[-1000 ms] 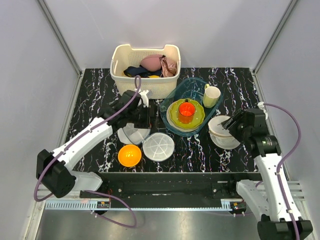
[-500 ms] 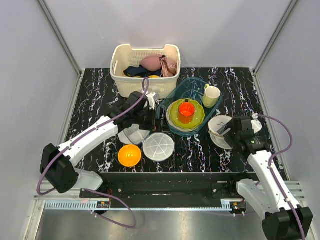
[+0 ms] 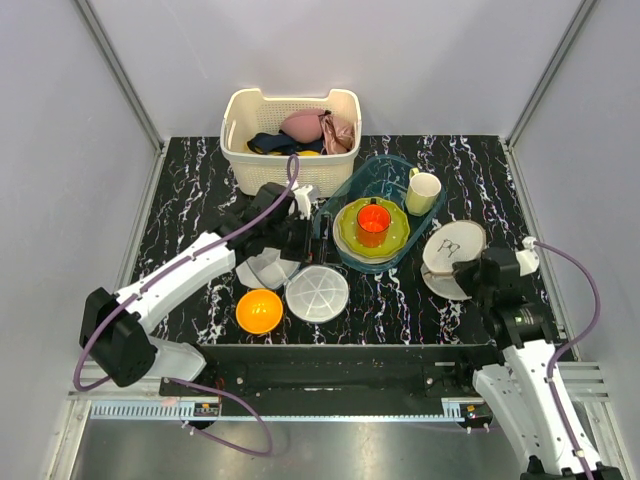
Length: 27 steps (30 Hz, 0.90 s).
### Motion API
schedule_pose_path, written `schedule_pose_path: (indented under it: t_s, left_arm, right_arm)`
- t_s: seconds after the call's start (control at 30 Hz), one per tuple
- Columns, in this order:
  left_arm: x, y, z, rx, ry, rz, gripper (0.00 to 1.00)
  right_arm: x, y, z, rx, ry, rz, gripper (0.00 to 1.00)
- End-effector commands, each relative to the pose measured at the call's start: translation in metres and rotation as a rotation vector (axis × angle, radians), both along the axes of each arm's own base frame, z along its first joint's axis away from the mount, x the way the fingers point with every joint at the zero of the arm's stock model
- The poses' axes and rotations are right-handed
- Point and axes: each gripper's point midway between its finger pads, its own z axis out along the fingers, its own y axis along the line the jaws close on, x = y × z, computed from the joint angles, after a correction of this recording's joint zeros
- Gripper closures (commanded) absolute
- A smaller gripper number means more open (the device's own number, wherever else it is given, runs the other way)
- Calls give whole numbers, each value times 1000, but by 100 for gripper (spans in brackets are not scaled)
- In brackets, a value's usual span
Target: Unzip the laundry bag and remove the bra
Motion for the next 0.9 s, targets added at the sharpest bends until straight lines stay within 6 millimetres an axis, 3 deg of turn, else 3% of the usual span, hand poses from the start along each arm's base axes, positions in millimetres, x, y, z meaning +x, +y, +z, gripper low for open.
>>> schedule_pose_path:
  t_s: [0.0,0.07,0.2,0.37,0.53,0.87]
  left_arm:
    - [4,-28,46,-165,-45,-69,1]
    - [6,-41,57,-239,-27,-77,1]
    - [1,-63,86,-429,19,-127,1]
    - [-2,-69,90,-475,51,-139,1]
    - [-1,-70,94,-507,57,-120,1]
    - [-14,-80,74,-533,141,-111,2]
  right_arm:
    - [-10,7,27,-7,-37,73,100]
    - [-11,14,45,-11,-78,136,100]
    - [-11,52,87,53,-225,353,100]
    - [-15,78,125,123,-343,491,100]
    - [-17,104,134,174,-333,659,100]
    - [-12,119,139,205,-368,747,100]
